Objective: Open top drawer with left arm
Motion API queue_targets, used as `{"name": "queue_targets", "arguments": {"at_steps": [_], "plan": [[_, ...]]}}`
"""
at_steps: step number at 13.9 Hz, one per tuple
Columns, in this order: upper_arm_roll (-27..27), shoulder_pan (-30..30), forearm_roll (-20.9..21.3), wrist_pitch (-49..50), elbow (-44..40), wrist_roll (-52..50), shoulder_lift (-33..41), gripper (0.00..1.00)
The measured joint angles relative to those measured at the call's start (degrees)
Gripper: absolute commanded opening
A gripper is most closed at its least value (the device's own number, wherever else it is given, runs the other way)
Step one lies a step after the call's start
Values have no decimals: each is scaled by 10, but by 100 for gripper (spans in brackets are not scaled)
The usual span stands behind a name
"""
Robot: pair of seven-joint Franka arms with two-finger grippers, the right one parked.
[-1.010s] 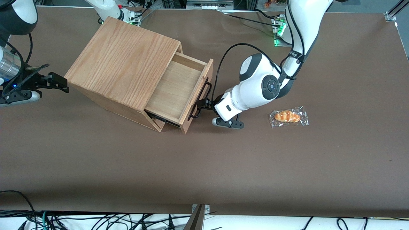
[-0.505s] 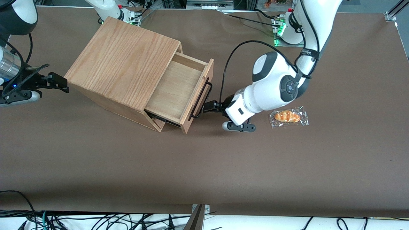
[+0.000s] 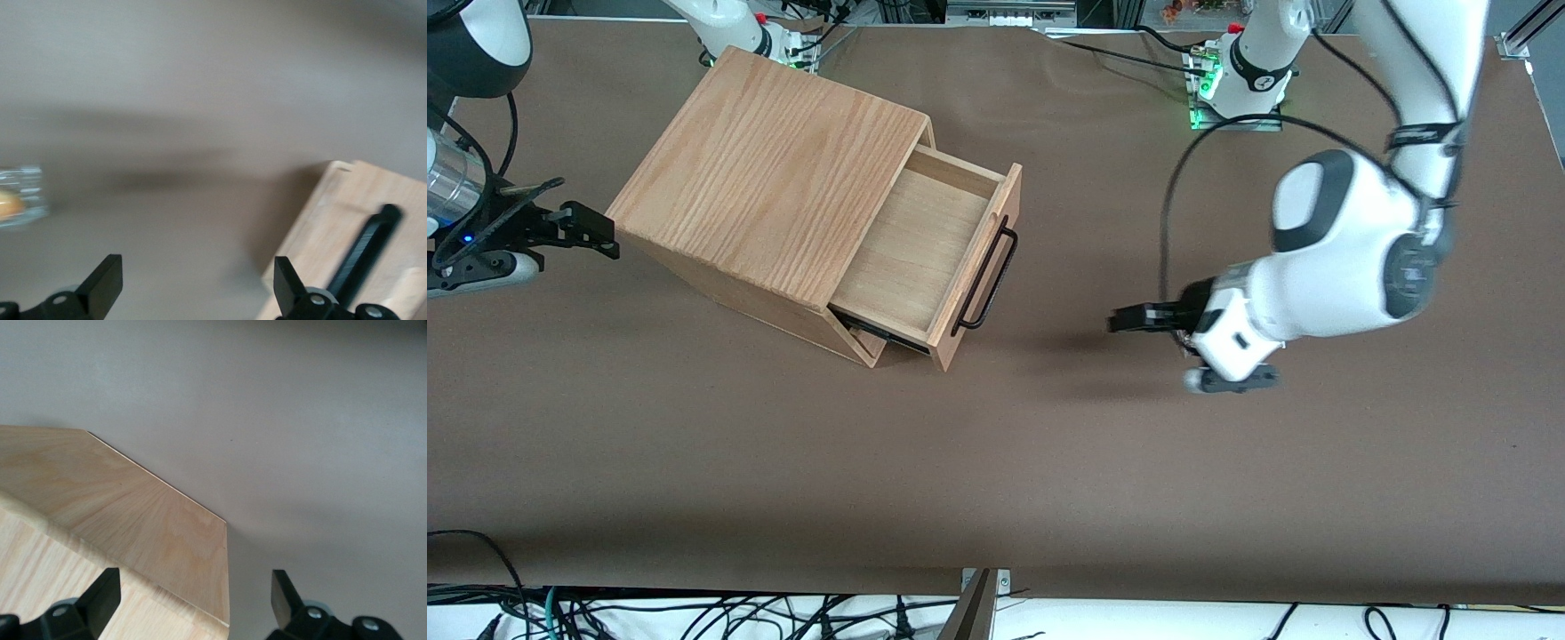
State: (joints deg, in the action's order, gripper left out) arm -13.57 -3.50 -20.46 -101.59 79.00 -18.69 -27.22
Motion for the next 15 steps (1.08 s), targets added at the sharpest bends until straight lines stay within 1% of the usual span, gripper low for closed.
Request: {"name": "queue_targets", "arguments": {"at_steps": [2,5,6,10,12,13,15], "plan": [[1,38,14,33,0,35,10,100],[1,83,55,52,3,91,10,100],[1,97,63,59,3,115,10,100],[1,155,122,78,3,220,11,100],[9,165,145,82,3,264,18,100],[19,163,150,85,4,279,25,100],[58,140,151,88,14,296,51,100]]}}
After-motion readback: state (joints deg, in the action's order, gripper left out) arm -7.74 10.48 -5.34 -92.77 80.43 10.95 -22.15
